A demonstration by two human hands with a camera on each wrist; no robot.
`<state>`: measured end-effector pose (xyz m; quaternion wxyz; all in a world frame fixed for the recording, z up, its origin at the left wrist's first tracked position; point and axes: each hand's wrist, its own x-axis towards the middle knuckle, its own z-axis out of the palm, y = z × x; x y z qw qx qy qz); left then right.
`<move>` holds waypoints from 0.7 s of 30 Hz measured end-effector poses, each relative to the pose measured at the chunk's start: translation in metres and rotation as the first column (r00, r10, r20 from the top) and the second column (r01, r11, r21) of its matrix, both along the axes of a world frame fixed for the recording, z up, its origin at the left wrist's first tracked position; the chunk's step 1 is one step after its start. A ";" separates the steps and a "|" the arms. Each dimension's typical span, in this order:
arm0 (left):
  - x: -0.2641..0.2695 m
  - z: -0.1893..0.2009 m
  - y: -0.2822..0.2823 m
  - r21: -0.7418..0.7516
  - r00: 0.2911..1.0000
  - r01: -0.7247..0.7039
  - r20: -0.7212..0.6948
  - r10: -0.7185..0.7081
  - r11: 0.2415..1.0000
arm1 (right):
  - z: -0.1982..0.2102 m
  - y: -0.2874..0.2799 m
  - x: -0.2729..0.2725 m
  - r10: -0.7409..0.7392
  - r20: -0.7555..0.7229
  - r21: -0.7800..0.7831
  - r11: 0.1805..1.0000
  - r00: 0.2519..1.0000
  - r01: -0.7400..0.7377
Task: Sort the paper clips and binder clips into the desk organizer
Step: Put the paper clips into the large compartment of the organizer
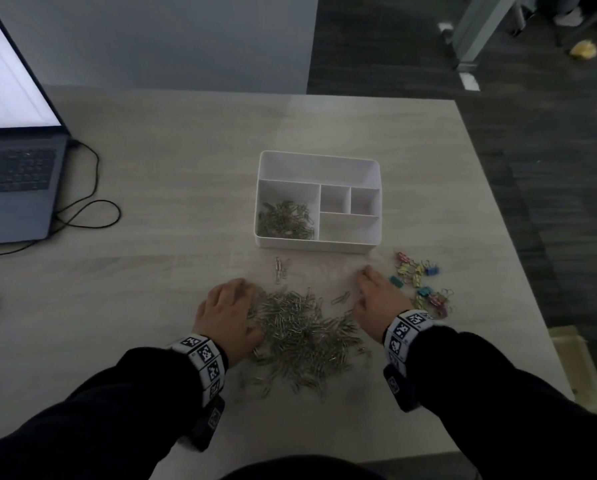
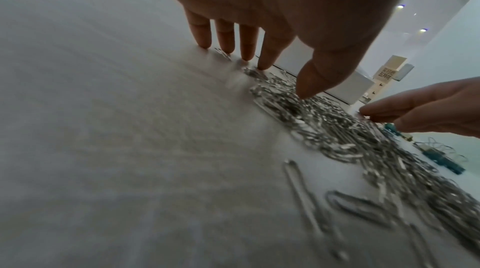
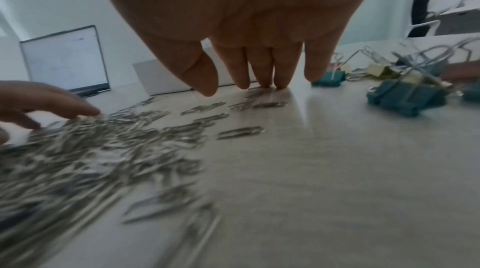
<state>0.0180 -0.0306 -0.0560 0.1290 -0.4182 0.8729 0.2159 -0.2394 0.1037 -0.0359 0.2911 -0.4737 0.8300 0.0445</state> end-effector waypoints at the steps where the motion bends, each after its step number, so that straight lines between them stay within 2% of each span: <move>1: -0.001 0.001 0.005 -0.001 1.000 0.011 -0.012 -0.012 1.000 | 0.000 0.002 0.006 0.022 0.018 -0.005 1.000 1.000 -0.022; 6: -0.004 0.004 0.021 0.005 0.996 0.085 -0.027 -0.085 0.996 | -0.004 0.018 0.035 0.140 0.138 -0.084 0.988 0.980 -0.129; 8: -0.002 0.006 0.020 0.032 0.995 0.088 -0.049 -0.087 0.996 | -0.003 0.025 0.034 0.163 0.133 -0.130 0.981 0.978 -0.146; 11: 0.002 0.008 0.015 0.003 0.998 0.032 -0.052 -0.032 0.999 | -0.001 0.033 0.018 0.057 0.045 -0.140 0.989 0.997 -0.050; 15: 0.018 0.012 0.009 0.010 0.993 -0.099 0.059 0.098 0.995 | 0.003 0.035 0.002 -0.098 0.015 -0.003 0.995 0.995 0.098; 18: 0.026 0.010 0.011 0.065 0.987 -0.104 0.129 0.095 0.992 | -0.001 0.035 0.009 -0.100 0.033 0.012 0.995 0.994 0.100; 21: 0.028 0.011 0.021 0.146 0.983 -0.087 0.172 0.061 0.986 | -0.008 0.036 0.028 -0.048 0.111 -0.007 0.999 0.993 0.049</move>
